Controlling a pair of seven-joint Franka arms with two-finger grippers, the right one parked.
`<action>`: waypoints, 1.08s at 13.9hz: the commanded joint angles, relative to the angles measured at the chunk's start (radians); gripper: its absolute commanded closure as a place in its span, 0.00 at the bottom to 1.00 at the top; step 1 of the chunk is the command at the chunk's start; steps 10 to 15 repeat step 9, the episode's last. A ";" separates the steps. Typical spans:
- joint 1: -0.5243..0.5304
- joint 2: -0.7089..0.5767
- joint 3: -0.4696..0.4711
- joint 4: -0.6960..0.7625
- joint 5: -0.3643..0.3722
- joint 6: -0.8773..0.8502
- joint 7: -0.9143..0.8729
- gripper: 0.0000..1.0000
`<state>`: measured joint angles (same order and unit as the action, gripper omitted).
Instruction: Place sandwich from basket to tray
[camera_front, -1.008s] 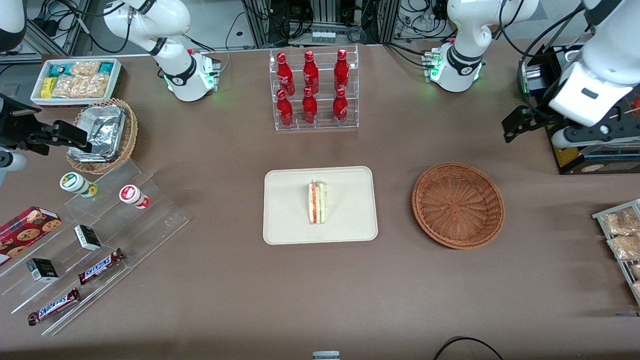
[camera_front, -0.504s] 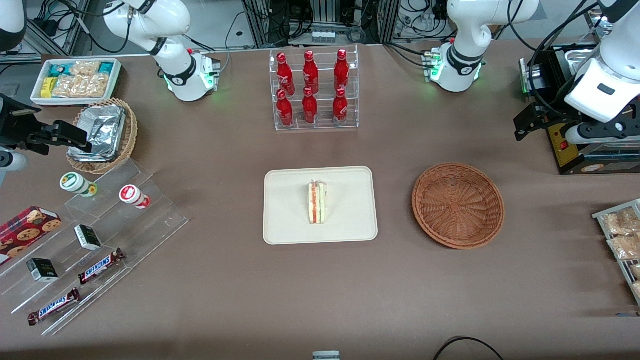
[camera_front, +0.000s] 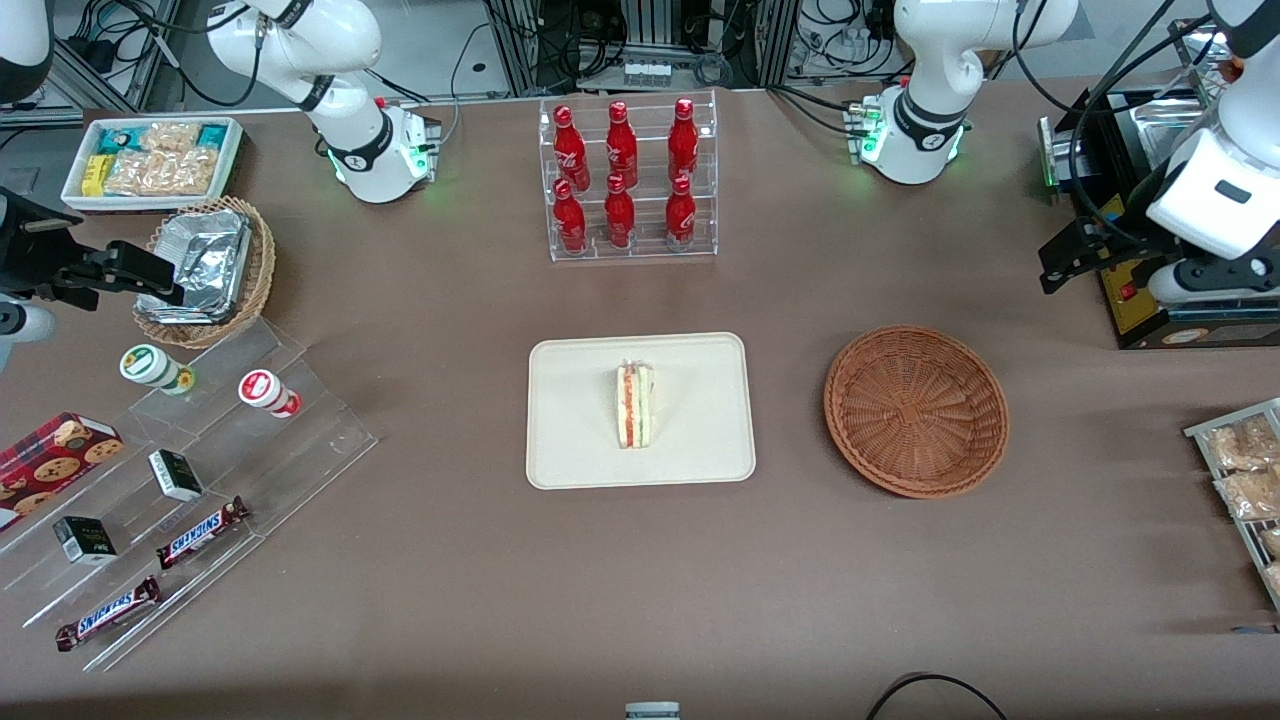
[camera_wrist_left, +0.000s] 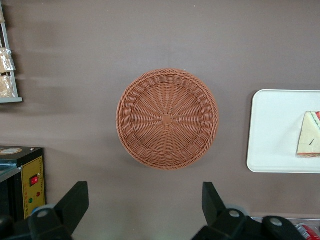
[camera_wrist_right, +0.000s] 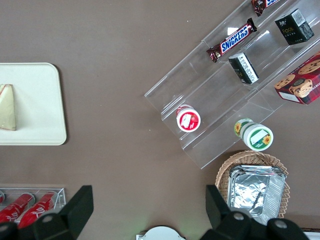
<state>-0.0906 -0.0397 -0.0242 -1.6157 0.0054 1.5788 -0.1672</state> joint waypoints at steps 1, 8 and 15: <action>-0.009 0.041 0.009 0.022 -0.002 -0.007 0.014 0.00; 0.008 0.044 0.013 0.026 0.002 -0.057 0.064 0.00; 0.008 0.040 0.016 0.027 0.002 -0.063 0.069 0.00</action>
